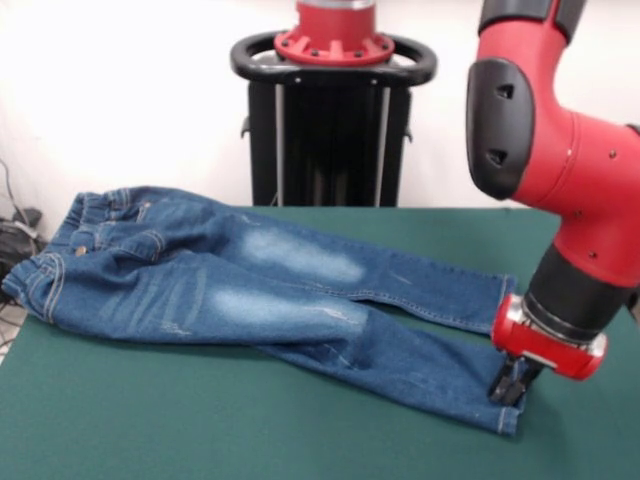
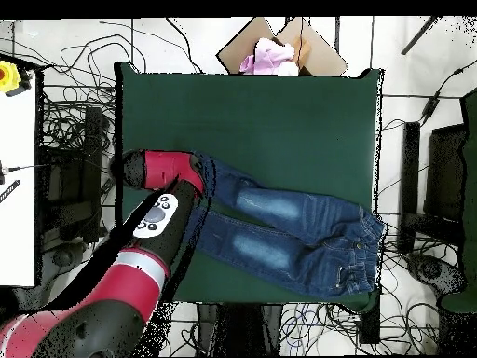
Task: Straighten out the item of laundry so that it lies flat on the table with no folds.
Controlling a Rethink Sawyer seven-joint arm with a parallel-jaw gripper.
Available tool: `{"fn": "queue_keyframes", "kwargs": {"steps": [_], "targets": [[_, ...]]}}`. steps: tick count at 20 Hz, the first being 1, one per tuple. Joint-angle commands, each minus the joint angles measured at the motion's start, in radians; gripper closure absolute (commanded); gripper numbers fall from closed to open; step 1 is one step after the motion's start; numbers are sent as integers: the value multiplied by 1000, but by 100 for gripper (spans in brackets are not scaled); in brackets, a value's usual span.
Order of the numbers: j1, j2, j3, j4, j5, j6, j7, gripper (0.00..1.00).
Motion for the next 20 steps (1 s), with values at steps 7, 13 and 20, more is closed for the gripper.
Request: {"fn": "queue_keyframes", "kwargs": {"steps": [7, 13, 20], "targets": [[-125, -25, 417, 94, 115, -34, 121, 100], [-140, -41, 463, 110, 106, -23, 129, 100], [-172, -70, 541, 147, 120, -30, 135, 100]]}}
